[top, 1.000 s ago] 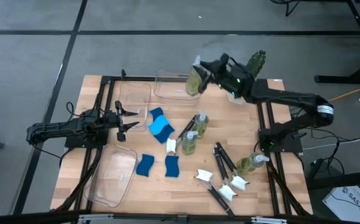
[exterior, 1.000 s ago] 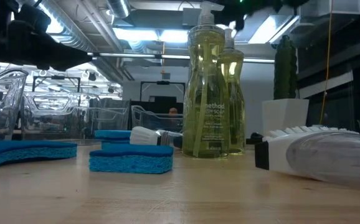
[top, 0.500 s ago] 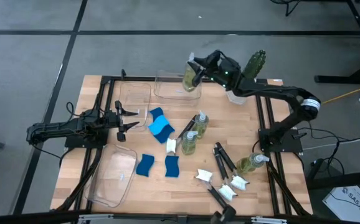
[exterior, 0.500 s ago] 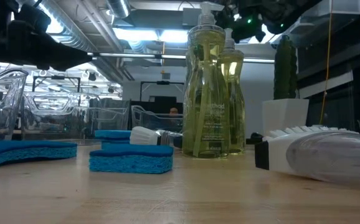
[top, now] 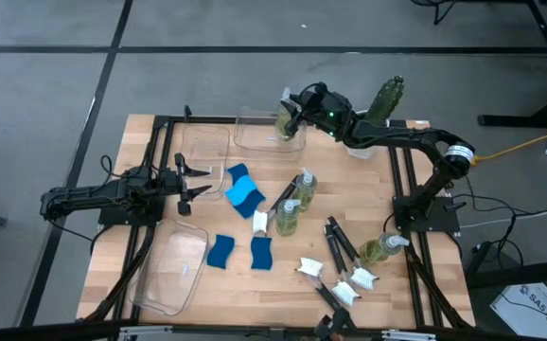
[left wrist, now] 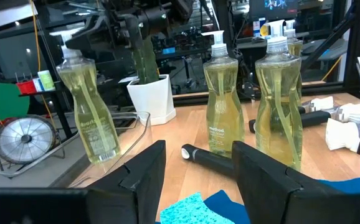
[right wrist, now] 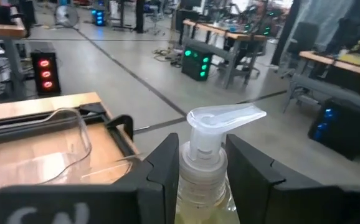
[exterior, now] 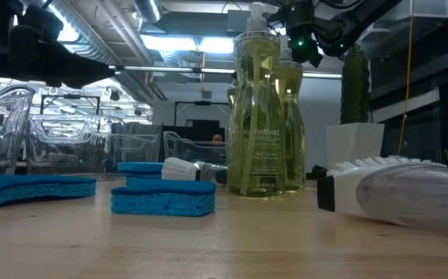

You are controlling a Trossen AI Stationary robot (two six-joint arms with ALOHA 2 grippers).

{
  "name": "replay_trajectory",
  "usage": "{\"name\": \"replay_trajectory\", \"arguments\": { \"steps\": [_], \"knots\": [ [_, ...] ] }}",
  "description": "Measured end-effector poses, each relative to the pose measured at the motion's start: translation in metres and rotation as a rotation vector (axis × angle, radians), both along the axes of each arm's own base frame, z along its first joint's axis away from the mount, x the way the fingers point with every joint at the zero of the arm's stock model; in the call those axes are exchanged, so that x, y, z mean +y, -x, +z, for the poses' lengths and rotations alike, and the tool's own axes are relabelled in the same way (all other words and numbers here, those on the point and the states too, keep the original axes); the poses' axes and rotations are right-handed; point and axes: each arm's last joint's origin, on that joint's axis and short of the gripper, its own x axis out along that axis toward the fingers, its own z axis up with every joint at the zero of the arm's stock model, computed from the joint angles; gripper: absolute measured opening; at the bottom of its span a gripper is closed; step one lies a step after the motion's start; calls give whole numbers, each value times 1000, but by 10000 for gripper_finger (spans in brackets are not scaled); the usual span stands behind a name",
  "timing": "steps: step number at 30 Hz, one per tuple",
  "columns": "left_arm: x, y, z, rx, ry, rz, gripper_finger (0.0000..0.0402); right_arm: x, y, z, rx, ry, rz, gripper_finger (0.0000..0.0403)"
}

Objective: Pick & Place Kitchen Sink Supplies
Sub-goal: Put the yellow soap dispenser bottle into the top right transparent bin

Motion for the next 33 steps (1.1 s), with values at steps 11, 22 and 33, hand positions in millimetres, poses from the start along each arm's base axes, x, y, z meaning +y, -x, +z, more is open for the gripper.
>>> {"name": "replay_trajectory", "arguments": {
  "steps": [11, 22, 33],
  "knots": [
    [0, 0, 0, 0, 0, 9, 179, -5, 22, -25, -46, -25, -38, 107],
    [0, 0, 0, 0, 0, 9, 179, -4, 25, -35, 1, -25, -40, 107],
    [0, 0, 0, 0, 0, 9, 179, -3, 25, -36, -4, -50, -41, 133]
  ]
}}
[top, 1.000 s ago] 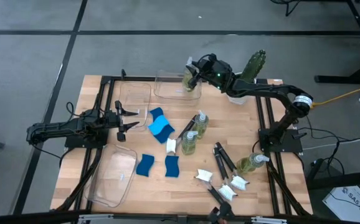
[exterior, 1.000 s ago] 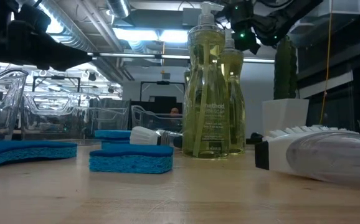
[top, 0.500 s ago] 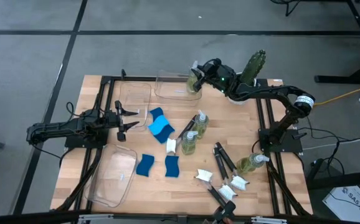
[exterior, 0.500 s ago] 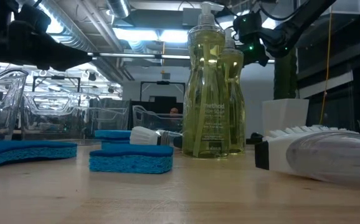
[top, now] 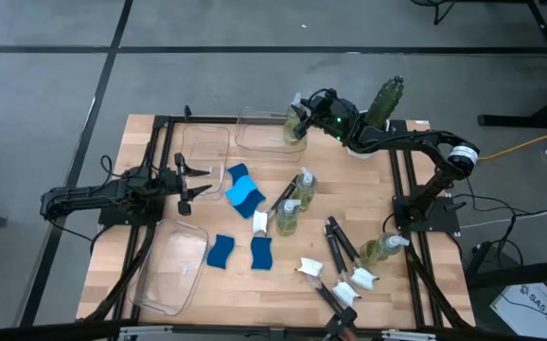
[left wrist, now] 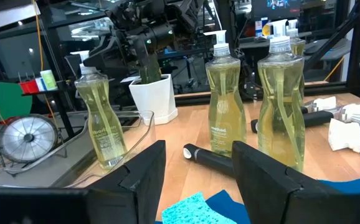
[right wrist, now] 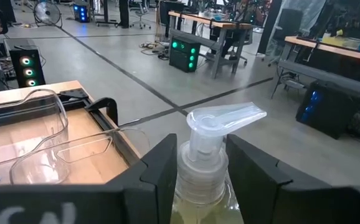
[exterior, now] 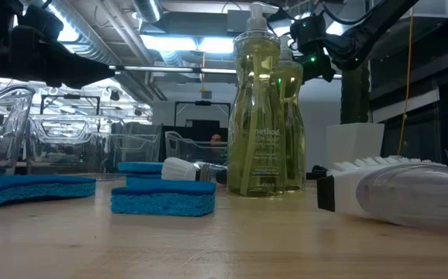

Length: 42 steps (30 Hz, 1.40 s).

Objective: Pick & Place Kitchen Sink Supplies
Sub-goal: Put the yellow soap dispenser bottle into the top right transparent bin

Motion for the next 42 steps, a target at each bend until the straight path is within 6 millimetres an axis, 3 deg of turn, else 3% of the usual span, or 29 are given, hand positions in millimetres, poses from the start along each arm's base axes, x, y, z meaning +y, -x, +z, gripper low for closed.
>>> {"name": "replay_trajectory", "arguments": {
  "steps": [8, 17, 23, 33, 42],
  "knots": [
    [0, 0, 0, 0, 0, 0, 178, 0, 0, 0, 0, -2, 0, 154],
    [0, 0, 0, 0, 0, 0, 179, 0, 0, 0, 1, -4, -2, 264],
    [0, 0, 0, 1, 0, -1, 180, -3, 3, 0, 9, 6, -129, 319],
    [0, 0, 0, 0, 0, -1, 179, -2, 3, 0, 18, 16, -178, 327],
    [0, 0, 0, 0, 0, -1, 178, 12, 0, 10, 6, 41, -174, 327]
  ]
}}
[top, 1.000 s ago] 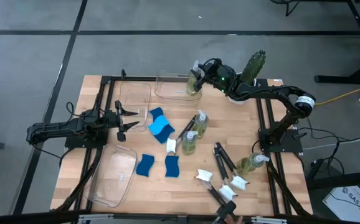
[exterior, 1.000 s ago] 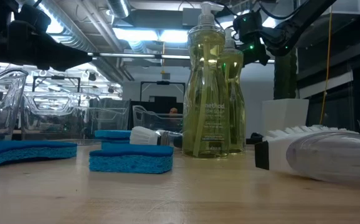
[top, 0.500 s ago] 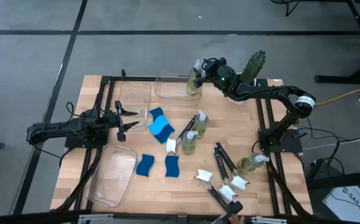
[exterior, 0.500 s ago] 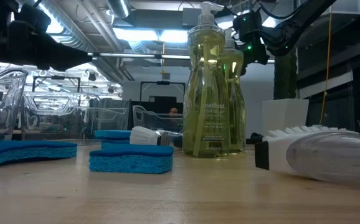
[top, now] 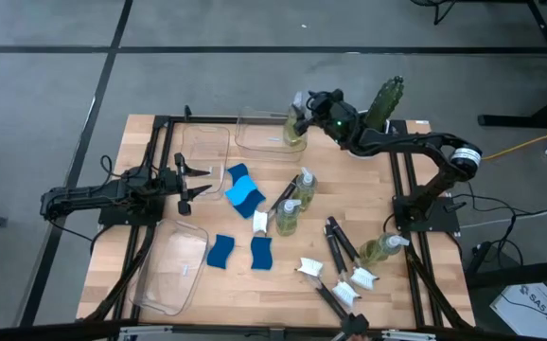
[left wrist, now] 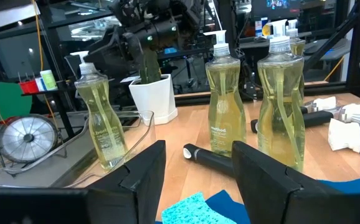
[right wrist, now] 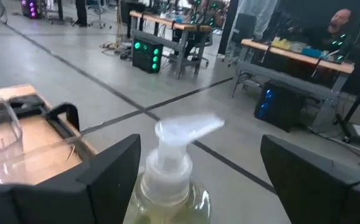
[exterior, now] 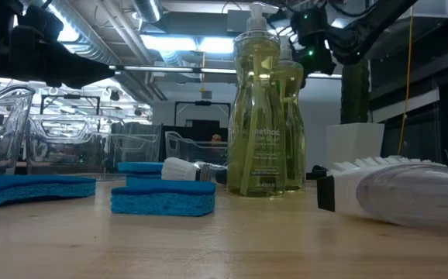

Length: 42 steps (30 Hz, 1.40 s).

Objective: Pick & Place Kitchen Sink Supplies
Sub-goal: Put the yellow soap dispenser bottle into the top right transparent bin

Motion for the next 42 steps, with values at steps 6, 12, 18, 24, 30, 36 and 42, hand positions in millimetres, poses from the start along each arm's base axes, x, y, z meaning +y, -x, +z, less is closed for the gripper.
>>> {"name": "replay_trajectory", "arguments": {
  "steps": [6, 12, 18, 24, 30, 36, 42],
  "knots": [
    [0, 0, 0, 0, 0, 0, 180, 16, 8, 21, -19, 5, 27, 327],
    [0, 0, 0, 0, 0, 1, 178, 35, 15, 36, -40, -19, 71, 327],
    [0, 0, 0, 0, 0, 1, 180, 59, 17, 52, -75, 9, 147, 327],
    [0, 0, 0, 0, 0, 1, 179, 82, 20, 65, -106, 19, 277, 327],
    [0, 0, 0, 0, 0, 1, 179, 97, 22, 61, -10, -17, 390, 327],
    [0, 0, 0, 0, 0, 1, 180, 109, 24, 57, 68, -51, 543, 327],
    [0, 0, 0, 0, 0, 1, 178, 118, 34, 59, 135, -57, 722, 327]
  ]
}}
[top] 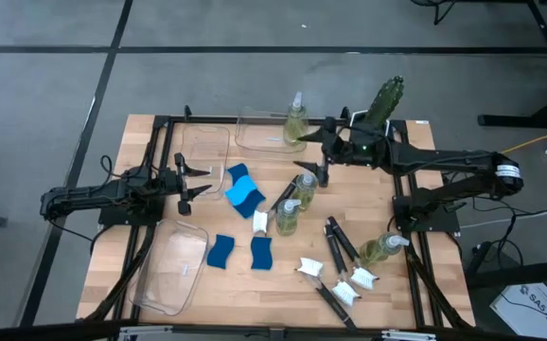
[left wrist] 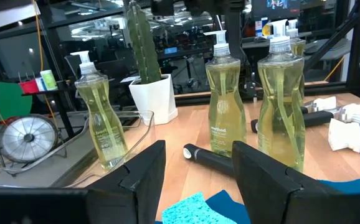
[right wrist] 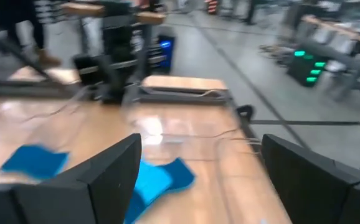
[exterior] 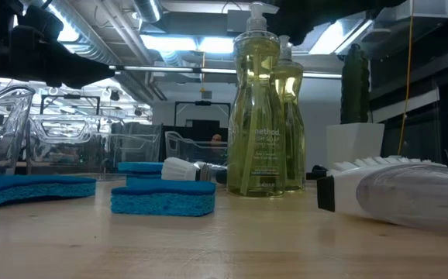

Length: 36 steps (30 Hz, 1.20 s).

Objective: Pick & Place Kitchen Sink Supplies
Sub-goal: Put the yellow soap dispenser bottle into the top right transparent bin

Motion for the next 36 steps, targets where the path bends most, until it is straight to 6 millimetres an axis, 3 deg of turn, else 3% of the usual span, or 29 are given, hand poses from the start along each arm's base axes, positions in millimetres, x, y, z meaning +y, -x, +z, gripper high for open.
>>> {"name": "replay_trajectory", "arguments": {
  "steps": [4, 13, 27, 36],
  "knots": [
    [0, 0, 0, 0, 0, 1, 179, 5, 10, 0, 58, -17, 77, 327],
    [0, 0, 0, 0, 0, 0, 178, 7, 20, -11, 200, -70, 76, 327],
    [0, 0, 0, -1, 0, 0, 180, 10, 22, -15, 240, -184, 124, 327],
    [0, 0, 0, 0, 0, 0, 178, 11, 24, -6, 170, -158, 158, 327]
  ]
}}
